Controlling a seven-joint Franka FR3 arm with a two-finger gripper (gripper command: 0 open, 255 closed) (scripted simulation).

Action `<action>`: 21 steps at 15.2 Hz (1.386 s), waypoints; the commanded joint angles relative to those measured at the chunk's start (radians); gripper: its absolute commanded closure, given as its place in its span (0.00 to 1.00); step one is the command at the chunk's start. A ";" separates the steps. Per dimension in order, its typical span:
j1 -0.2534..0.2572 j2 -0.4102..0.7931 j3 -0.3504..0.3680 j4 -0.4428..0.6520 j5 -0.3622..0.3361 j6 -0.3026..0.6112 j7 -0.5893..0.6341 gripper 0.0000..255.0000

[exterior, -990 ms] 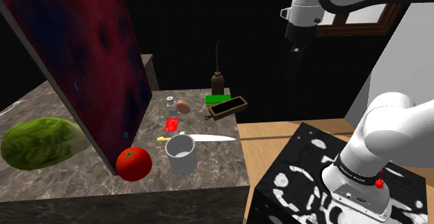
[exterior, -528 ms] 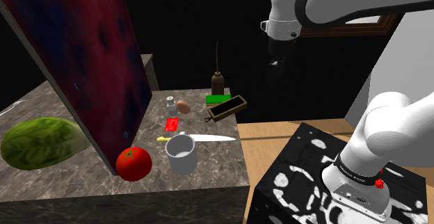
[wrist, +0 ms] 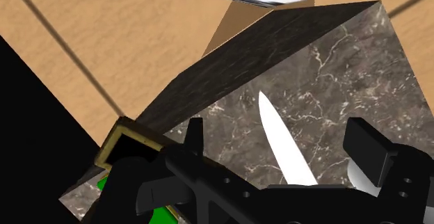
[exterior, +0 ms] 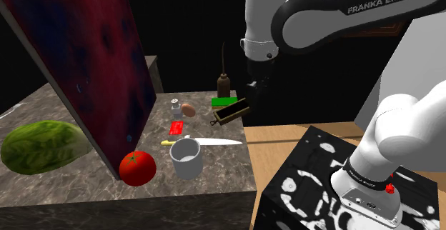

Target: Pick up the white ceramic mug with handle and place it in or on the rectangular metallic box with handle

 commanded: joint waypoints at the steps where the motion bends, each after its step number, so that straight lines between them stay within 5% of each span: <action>1: 0.006 0.066 0.038 0.031 0.005 0.036 0.045 0.00; 13: 0.048 0.500 0.213 0.317 -0.118 0.158 0.328 0.00; 21: 0.166 0.830 0.233 0.614 -0.283 0.143 0.508 0.00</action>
